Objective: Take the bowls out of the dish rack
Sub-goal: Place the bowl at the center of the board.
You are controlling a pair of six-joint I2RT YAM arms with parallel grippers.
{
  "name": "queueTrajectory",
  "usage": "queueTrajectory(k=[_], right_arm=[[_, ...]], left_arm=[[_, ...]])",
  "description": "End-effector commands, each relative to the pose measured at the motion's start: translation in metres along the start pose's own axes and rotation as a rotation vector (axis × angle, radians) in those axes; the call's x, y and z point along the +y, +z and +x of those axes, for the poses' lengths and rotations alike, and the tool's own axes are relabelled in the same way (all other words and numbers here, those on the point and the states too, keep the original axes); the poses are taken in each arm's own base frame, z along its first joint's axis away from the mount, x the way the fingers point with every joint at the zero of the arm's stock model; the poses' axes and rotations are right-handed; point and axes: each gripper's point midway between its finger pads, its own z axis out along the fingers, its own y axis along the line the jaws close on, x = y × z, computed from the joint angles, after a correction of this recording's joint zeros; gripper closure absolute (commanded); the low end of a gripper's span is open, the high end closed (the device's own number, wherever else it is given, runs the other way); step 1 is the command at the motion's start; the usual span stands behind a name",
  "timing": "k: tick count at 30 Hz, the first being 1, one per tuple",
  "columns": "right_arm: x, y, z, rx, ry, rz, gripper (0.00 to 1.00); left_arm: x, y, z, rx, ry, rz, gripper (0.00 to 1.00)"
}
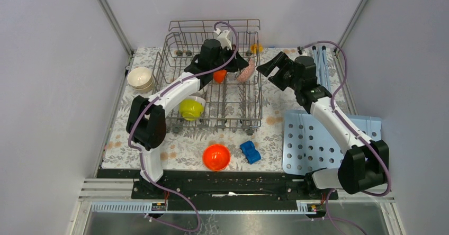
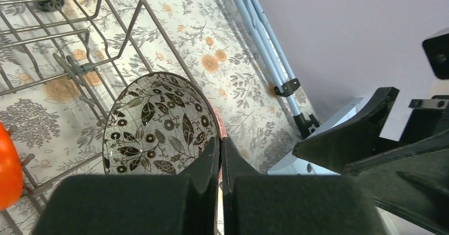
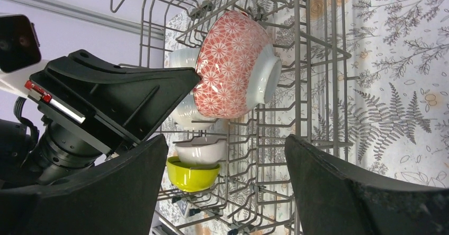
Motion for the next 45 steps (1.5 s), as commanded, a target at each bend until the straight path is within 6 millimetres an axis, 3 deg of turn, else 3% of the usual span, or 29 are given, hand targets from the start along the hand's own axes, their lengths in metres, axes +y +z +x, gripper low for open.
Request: queueTrajectory(k=[1,13,21,45], right_arm=[[0.011,-0.007,-0.014,-0.024,0.017,0.01,0.12],[0.022,0.013,-0.006,0.097,0.068,0.003,0.1],[0.027,0.024,-0.005,0.157,0.125,0.038,0.0],[0.028,0.036,-0.006,0.164,0.249,0.058,0.0]], left_arm=[[-0.044,-0.024,-0.059,-0.165,0.185,0.042,1.0],[-0.057,-0.028,-0.058,-0.186,0.271,0.031,1.0],[-0.073,-0.039,-0.06,-0.218,0.334,0.045,1.0],[-0.079,-0.04,-0.045,-0.226,0.415,0.027,1.0]])
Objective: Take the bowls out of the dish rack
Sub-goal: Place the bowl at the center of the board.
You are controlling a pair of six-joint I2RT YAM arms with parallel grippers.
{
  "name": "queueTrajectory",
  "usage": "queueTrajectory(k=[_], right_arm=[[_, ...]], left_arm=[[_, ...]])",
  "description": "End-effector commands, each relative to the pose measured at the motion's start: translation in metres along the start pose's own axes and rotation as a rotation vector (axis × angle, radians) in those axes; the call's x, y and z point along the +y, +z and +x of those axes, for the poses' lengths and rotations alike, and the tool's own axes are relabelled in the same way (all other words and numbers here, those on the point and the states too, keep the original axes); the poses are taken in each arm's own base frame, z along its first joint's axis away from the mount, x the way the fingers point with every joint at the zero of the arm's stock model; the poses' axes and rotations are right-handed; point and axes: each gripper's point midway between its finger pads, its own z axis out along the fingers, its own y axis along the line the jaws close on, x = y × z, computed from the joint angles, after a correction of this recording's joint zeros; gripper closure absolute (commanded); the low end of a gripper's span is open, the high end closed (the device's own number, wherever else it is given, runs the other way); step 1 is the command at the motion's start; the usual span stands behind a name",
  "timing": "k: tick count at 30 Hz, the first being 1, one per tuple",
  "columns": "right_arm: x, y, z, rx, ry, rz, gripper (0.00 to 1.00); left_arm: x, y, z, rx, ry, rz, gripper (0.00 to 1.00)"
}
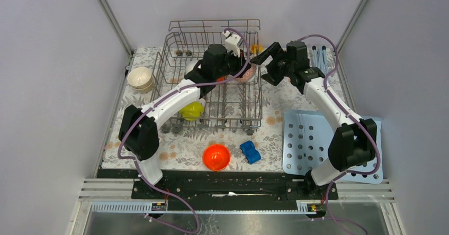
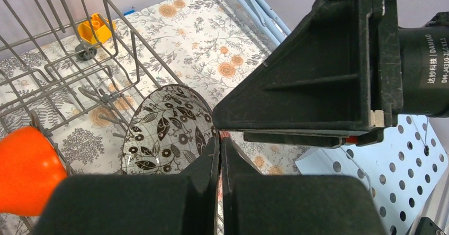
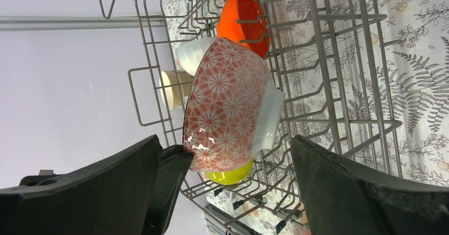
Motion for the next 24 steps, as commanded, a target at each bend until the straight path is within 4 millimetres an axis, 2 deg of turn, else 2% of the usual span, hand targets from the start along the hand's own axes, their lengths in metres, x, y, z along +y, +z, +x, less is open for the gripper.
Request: queueTrajectory(k=[1,24], right_arm=[[0.015,0.002,-0.004,0.016,0.029,-0.036,0.0],[0.001,0.028,0.006,0.086,0.125,-0.017,0.01]], left_arm=[[-0.019,-0.017,-0.059,-0.184,0.064,0.03,1.0],[-0.028,-0.016,-0.066,-0.234,0.085,0.028,1.0]])
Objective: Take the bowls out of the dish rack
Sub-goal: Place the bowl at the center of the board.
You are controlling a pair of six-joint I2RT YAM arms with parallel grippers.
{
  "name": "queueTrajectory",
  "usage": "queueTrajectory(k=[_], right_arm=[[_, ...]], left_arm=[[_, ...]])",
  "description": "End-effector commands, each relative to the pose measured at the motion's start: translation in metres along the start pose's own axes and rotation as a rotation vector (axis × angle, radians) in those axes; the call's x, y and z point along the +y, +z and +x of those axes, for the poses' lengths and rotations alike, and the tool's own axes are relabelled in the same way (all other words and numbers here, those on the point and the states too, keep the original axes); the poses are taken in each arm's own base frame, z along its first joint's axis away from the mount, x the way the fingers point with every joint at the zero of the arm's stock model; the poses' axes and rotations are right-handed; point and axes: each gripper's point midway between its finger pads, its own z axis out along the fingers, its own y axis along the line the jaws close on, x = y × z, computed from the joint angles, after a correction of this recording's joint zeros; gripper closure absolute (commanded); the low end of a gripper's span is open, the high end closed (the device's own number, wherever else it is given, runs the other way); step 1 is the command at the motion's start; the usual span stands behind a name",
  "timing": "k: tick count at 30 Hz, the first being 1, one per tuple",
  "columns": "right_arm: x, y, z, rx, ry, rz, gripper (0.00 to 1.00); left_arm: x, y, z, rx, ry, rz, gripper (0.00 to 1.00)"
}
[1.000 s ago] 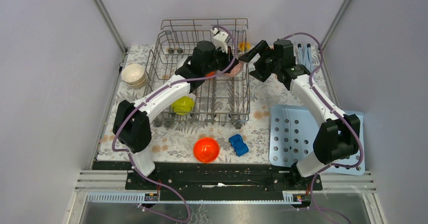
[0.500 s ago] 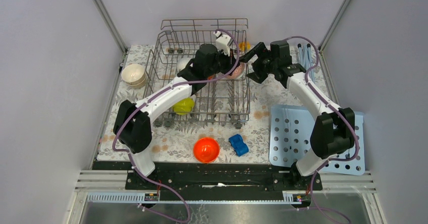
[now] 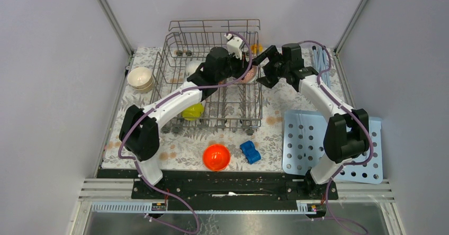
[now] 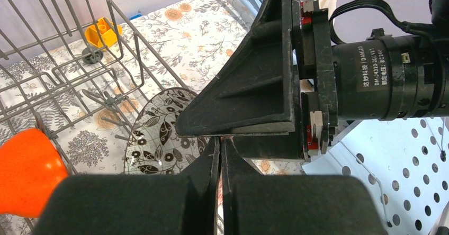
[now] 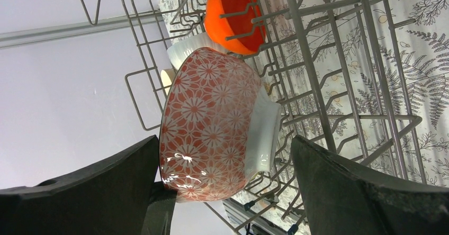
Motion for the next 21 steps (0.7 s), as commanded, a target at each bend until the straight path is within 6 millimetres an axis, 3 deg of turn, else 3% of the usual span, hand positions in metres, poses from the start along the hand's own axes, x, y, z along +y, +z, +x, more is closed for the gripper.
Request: queueTrajectory(k=[1,12,21], right_arm=[[0.016,-0.001,-0.001,0.02,0.002,-0.048,0.01],[0.022,0.005,0.004,0.055,0.018,-0.079,0.13],[0.026,0.005,0.005,0.064,0.012,-0.116,0.39]], left_arm=[[-0.024,-0.019,-0.073,-0.218,0.052,0.047,1.0],[-0.032,-0.016,-0.071,-0.219,0.053,0.061,1.0],[-0.034,-0.015,-0.068,-0.211,0.057,0.07,1.0]])
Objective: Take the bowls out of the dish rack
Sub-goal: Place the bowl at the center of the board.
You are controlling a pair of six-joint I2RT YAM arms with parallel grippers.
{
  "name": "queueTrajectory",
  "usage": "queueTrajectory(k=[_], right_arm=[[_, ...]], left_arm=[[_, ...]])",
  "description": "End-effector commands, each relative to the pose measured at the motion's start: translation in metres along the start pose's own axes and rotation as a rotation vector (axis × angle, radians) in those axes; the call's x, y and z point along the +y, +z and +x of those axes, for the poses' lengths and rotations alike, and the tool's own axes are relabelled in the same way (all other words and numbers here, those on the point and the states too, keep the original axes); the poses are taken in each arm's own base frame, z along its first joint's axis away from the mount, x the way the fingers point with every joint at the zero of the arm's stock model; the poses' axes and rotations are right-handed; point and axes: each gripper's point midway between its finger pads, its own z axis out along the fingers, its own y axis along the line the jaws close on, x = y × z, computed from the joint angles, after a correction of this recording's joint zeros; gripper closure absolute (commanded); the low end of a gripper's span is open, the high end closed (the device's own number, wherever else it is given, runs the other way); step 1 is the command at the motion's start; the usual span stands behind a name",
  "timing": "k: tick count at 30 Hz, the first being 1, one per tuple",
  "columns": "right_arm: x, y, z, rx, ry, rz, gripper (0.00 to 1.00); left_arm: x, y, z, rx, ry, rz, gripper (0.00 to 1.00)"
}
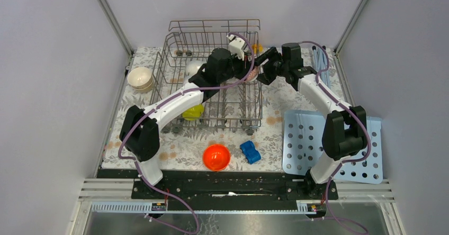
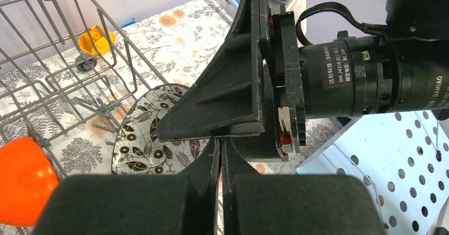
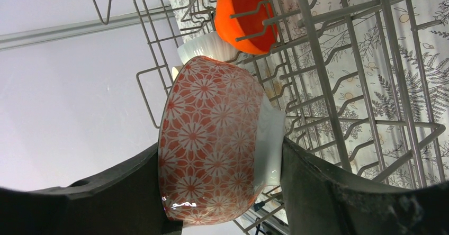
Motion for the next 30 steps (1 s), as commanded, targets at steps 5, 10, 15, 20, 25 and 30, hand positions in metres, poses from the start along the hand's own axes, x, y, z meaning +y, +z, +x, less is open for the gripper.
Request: queueTrajectory(k=[5,10,15,20,25,30], right_arm=[[0.022,-0.003,0.006,0.034,-0.031,-0.095,0.57],[0.022,-0.004,0.007,0.037,-0.036,-0.106,0.63],[0.026,-0.005,0.007,0.033,-0.038,-0.12,0.66],[0.028,-0.007,0.004,0.024,-0.044,-0.13,0.68],[0.03,-0.011,-0.003,0.002,-0.046,-0.138,0.69],[0.05,-0.02,-0.009,-0.034,-0.084,-0.235,0.72]], left_arm=[[-0.024,-0.018,-0.066,-0.197,0.045,0.055,1.0],[-0.025,-0.022,-0.067,-0.198,0.044,0.061,0.79],[-0.027,-0.027,-0.068,-0.201,0.048,0.069,0.47],[-0.029,-0.032,-0.066,-0.18,0.049,0.074,0.25],[-0.031,-0.054,-0.072,-0.164,0.031,0.05,0.05],[-0.022,-0.091,-0.087,-0.206,-0.06,-0.04,0.01]])
